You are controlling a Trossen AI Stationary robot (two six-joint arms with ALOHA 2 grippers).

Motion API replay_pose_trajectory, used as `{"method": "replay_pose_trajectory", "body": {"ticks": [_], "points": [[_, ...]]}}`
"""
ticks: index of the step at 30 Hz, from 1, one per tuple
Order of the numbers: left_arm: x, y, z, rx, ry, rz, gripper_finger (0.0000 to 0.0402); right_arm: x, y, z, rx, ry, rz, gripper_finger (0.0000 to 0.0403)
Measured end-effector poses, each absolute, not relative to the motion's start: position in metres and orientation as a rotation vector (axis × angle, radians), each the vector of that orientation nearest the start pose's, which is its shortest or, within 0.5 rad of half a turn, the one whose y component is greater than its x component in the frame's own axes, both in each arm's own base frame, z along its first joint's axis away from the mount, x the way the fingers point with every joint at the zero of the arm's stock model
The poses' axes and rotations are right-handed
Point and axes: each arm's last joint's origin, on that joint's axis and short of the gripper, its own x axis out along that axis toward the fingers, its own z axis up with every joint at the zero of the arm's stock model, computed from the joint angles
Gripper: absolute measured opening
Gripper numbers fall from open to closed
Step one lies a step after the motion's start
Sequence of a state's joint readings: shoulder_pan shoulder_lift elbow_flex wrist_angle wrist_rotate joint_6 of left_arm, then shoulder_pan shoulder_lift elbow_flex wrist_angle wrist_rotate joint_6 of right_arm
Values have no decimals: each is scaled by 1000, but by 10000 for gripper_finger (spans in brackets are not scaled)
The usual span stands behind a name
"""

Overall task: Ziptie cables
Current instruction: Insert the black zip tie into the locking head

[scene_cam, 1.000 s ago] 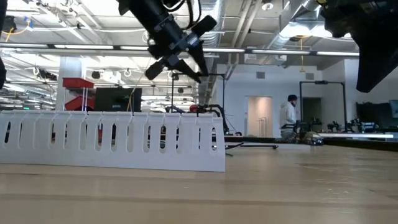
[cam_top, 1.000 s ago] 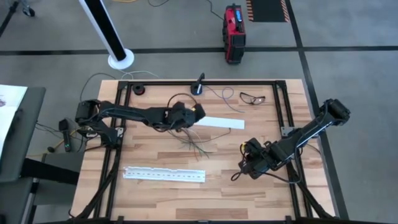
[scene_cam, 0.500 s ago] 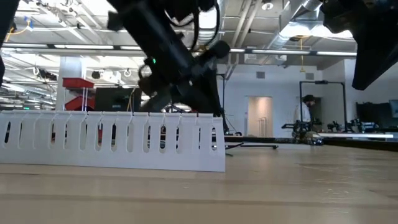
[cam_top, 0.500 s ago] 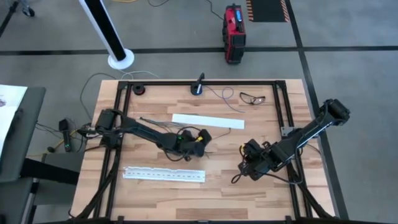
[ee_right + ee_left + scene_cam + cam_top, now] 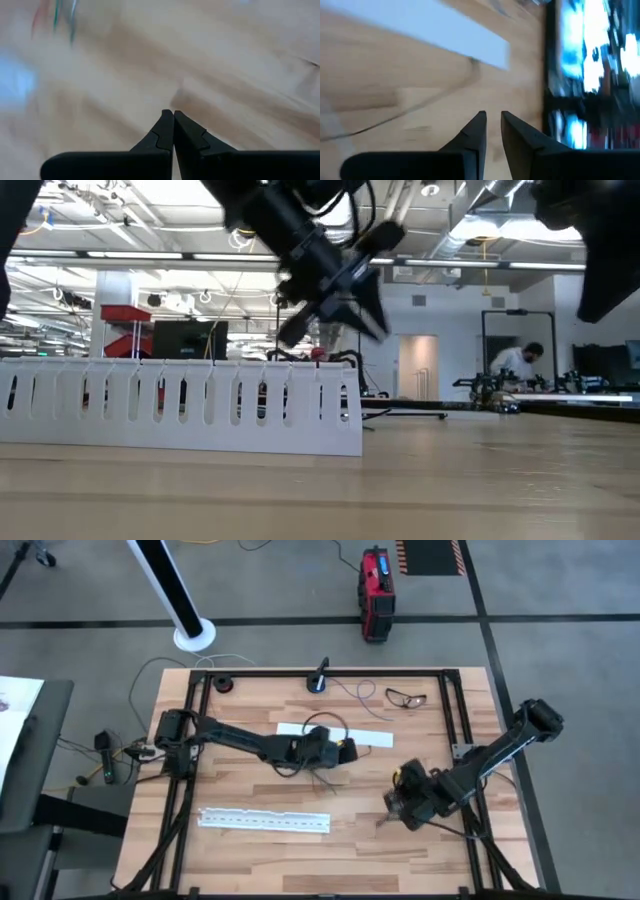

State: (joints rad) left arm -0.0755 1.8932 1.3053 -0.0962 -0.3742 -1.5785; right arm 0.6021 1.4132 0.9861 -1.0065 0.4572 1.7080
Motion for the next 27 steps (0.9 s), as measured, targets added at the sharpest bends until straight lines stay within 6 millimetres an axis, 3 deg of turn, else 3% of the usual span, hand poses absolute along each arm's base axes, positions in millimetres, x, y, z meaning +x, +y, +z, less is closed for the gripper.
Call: {"method": "replay_pose_trajectory", "body": {"ticks": [2,5,12,15,19,27], "points": [[414,-20,226,-1279,336,657,50,211,112,223,852,819,-961,7],[406,-20,255,-1186,353,597,50,224,87,217,940,836,-1025,7],[343,-9,284,-969,619,804,50,256,41,199,1121,771,-869,7],[341,-2,279,-987,680,746,50,248,39,196,1112,825,-920,7],[346,-1,257,-1026,747,767,50,232,54,200,1116,870,-968,7],[363,3,226,-439,1016,238,50,215,83,201,1021,905,-932,7]]}}
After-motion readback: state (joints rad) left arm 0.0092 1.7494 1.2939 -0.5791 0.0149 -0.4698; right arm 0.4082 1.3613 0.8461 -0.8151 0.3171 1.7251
